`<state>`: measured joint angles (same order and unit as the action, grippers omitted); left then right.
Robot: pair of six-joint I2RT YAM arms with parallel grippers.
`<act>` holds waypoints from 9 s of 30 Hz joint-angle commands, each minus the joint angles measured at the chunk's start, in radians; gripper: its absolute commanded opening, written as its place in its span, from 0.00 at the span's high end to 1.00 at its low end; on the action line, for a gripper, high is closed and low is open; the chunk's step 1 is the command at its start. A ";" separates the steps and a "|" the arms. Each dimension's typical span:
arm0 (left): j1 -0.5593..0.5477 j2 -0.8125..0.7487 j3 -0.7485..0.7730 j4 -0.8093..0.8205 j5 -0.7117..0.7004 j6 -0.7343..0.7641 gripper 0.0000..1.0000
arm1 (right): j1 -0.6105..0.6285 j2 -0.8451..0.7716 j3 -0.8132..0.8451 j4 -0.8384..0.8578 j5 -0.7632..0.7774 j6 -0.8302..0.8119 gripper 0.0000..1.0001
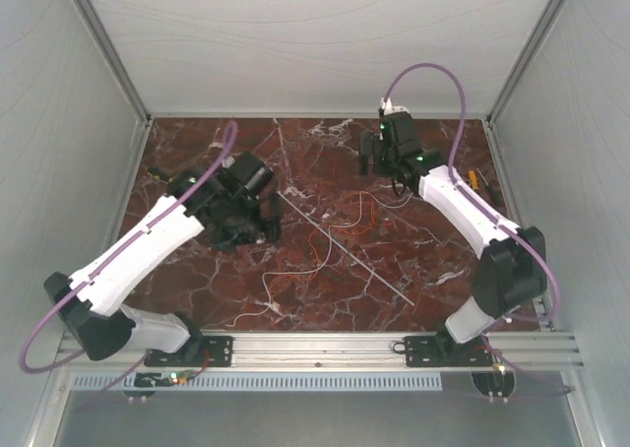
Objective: Zip-tie the wires
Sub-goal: Straighten the cable at the center of the board, then pick up the cable at the center of the board, then straighten the cable at the center of the board.
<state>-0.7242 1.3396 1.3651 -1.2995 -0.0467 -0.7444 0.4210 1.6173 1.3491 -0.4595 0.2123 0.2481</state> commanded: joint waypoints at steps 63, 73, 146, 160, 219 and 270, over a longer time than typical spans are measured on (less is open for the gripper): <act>0.450 0.856 0.475 0.828 0.263 0.261 0.40 | -0.021 -0.669 -0.232 -0.181 -0.262 0.156 0.04; 0.502 0.787 0.406 0.865 0.162 0.275 0.44 | -0.026 -0.671 -0.214 -0.214 -0.245 0.148 0.04; 0.625 0.430 0.127 0.811 0.061 0.010 1.00 | -0.064 -0.638 -0.221 -0.115 -0.344 0.039 0.04; 0.621 0.096 0.181 0.742 0.223 -0.107 1.00 | 0.026 -0.549 -0.184 0.124 -0.413 0.016 0.05; 0.570 -0.194 0.134 1.486 1.031 -0.311 1.00 | 0.185 0.115 0.129 0.151 -0.797 0.681 0.16; 0.505 -0.192 0.129 1.507 1.096 -0.317 1.00 | 0.219 0.250 0.266 -0.234 -1.109 0.355 1.00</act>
<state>-0.2127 1.1603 1.4841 0.1711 1.0252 -1.0328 0.6338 1.8496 1.5593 -0.6891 -0.9020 0.6064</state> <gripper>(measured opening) 0.006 0.005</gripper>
